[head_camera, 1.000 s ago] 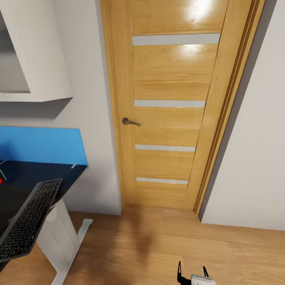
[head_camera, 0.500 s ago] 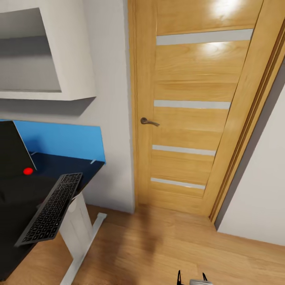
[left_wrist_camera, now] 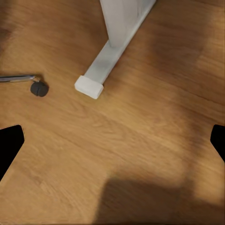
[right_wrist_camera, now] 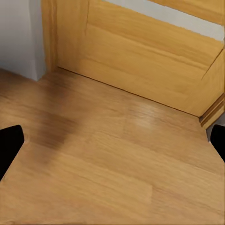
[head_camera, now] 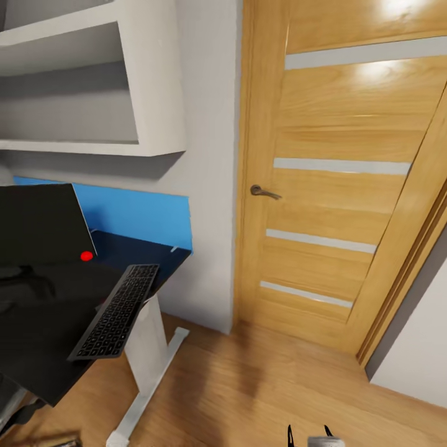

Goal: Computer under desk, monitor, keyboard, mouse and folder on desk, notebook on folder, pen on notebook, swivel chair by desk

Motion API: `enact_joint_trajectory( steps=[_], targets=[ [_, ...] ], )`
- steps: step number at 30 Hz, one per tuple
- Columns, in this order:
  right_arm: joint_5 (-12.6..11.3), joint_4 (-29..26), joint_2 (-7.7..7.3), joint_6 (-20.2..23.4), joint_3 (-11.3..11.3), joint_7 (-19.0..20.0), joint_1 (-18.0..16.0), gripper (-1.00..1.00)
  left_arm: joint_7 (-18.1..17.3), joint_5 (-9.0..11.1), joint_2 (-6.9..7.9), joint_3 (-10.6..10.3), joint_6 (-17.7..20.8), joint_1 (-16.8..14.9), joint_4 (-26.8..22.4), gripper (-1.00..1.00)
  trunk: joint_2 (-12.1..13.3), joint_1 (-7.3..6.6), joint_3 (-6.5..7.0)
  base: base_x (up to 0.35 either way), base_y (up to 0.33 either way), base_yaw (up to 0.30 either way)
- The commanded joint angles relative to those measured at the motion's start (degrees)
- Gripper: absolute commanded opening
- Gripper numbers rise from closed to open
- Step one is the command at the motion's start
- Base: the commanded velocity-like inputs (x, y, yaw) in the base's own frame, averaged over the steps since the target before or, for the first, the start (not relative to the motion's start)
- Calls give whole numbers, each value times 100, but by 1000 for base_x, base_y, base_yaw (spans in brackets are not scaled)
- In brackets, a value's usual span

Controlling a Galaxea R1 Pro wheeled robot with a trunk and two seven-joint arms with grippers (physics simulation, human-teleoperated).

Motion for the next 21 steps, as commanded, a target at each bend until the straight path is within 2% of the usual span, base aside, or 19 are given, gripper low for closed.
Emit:
enact_joint_trajectory(
  steps=[1, 3, 4, 5, 9, 16, 21],
  targets=[
    [-14, 1, -23, 5, -5, 37, -4, 100, 14, 0, -5, 2, -18, -5, 5, 100, -3, 0, -6, 0, 0, 281],
    [-187, -3, -51, 10, -24, 175, -6, 100, 14, 0, -9, 1, -18, -5, 6, 100, -3, 0, -6, 0, 0, 281],
    [-376, -5, -69, 22, -36, 265, -7, 100, 14, 0, -12, 0, -18, -5, 6, 100, -3, 0, -6, 0, 0, 281],
    [-469, -5, -76, 27, -41, 297, -7, 100, 14, 0, -13, -1, -18, -5, 6, 100, -3, 0, -6, 0, 0, 281],
    [-740, -12, -94, 42, -51, 372, -12, 100, 14, 0, -10, -6, -13, -5, 6, 100, -3, 0, -6, 0, 0, 281],
    [-918, -16, -126, 179, -62, 415, -29, 100, 8, -5, -9, -10, 7, -4, 10, 100, -3, 0, -6, 0, -13, 281],
    [-945, -17, -143, 301, -66, 422, -33, 100, 6, -8, -8, -11, 20, -4, 13, 100, -3, 0, -6, 0, -165, 281]
  ],
)
